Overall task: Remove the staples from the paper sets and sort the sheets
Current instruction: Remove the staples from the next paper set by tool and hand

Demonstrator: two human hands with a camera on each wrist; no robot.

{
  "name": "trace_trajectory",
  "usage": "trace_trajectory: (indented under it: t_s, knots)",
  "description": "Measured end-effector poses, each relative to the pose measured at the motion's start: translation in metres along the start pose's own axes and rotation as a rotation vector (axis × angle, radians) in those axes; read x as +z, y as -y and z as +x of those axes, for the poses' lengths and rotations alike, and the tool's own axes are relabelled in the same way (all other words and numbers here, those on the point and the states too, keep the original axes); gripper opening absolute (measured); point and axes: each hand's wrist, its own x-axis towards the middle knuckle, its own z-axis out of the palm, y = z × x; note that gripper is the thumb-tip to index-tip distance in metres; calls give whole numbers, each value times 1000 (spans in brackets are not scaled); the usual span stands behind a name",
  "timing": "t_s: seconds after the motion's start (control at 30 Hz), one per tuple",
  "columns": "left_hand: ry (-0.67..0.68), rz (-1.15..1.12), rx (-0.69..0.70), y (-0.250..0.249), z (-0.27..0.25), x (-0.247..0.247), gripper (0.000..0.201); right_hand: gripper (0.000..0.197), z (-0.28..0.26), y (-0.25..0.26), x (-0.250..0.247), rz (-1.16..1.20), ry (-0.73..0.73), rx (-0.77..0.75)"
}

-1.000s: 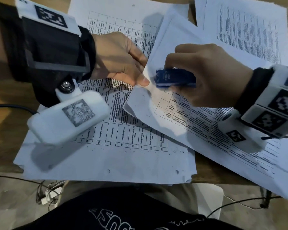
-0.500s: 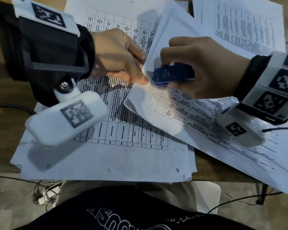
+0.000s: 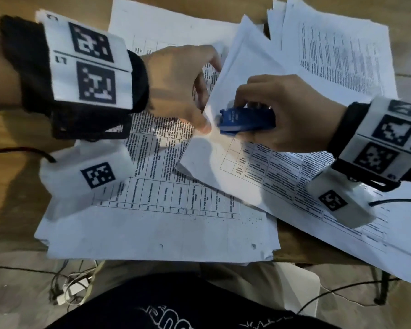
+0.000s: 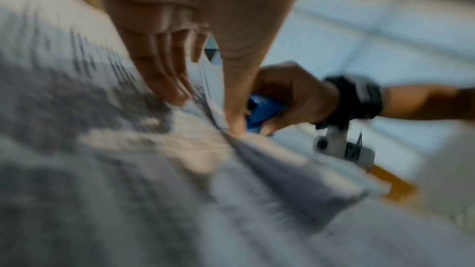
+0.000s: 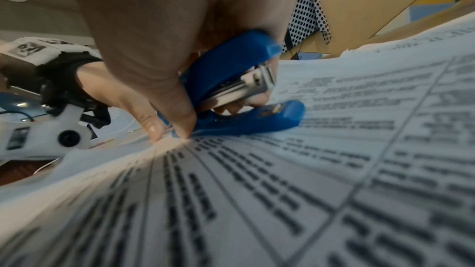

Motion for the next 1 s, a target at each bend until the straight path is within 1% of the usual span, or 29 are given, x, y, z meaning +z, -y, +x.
trace_trajectory:
  t_s: [0.07, 0.1, 0.13, 0.17, 0.23, 0.27, 0.33, 0.5, 0.6, 0.7, 0.77, 1.0]
  knots:
    - [-15, 235, 57, 4, 3, -3, 120, 31, -1, -1, 1, -3, 0, -4]
    - [-11, 371, 105, 7, 4, -4, 128, 31, -2, -1, 1, -18, 4, -10]
    - [14, 509, 161, 11, 6, -4, 131, 32, -3, -2, 1, -42, 10, -23]
    - [64, 634, 205, 13, 8, -4, 130, 33, -4, -2, 1, -82, 24, -40]
    - [199, 813, 199, 18, 12, -1, 121, 33, -7, -3, 4, -208, 72, -72]
    - [254, 846, 181, 20, 13, 1, 120, 30, -8, -3, 4, -268, 95, -81]
    - [294, 859, 179, 22, 16, 7, 119, 30, -8, -2, 2, -330, 136, -86]
    - [285, 841, 179, 27, 17, 11, 116, 33, -1, -3, 2, -315, 168, -125]
    - [284, 845, 173, 25, 17, 12, 120, 40, 0, -3, 4, -289, 180, -96]
    - [291, 860, 141, 22, 17, 13, 122, 36, -1, -4, 5, -213, 152, -65]
    - [281, 868, 145, 21, 17, 13, 122, 34, -1, -3, 6, -195, 143, -49]
    - [278, 873, 140, 20, 16, 12, 121, 40, -2, 0, 6, -402, 146, -135]
